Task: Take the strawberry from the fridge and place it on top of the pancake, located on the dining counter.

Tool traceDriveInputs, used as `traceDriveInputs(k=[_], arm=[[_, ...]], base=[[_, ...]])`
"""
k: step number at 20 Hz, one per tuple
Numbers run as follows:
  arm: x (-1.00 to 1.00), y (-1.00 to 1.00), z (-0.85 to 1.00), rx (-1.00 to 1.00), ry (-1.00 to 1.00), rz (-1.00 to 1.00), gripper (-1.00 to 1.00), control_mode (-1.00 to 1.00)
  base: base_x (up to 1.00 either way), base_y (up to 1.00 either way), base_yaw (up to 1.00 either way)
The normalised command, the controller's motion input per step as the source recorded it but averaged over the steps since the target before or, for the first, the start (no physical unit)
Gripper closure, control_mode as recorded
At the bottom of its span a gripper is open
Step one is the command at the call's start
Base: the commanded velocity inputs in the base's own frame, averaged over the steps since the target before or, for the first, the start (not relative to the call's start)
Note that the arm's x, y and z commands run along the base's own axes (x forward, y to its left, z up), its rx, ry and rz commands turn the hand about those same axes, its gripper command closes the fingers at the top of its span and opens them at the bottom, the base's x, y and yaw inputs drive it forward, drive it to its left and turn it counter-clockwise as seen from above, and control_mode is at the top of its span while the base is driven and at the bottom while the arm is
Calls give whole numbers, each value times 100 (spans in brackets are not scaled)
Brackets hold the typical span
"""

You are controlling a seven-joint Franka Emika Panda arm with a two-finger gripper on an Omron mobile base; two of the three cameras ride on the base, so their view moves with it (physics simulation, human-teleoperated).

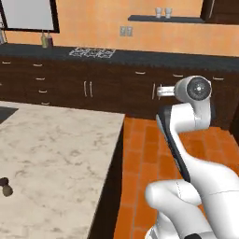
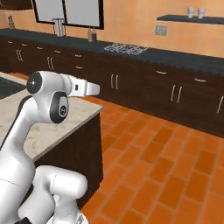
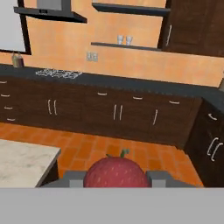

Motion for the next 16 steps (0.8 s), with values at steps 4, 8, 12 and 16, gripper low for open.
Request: traceDriveInputs(k=[4, 8, 12, 16], arm=[[0, 0, 0, 0, 0, 0, 100, 100], [0, 0, 0, 0, 0, 0, 100, 100], [0, 0, 0, 0, 0, 0, 100, 100], [0, 0, 0, 0, 0, 0, 100, 100]], base=[[-37, 0, 87], [-79, 14, 72], [-99, 38, 55], [-96, 61, 45]])
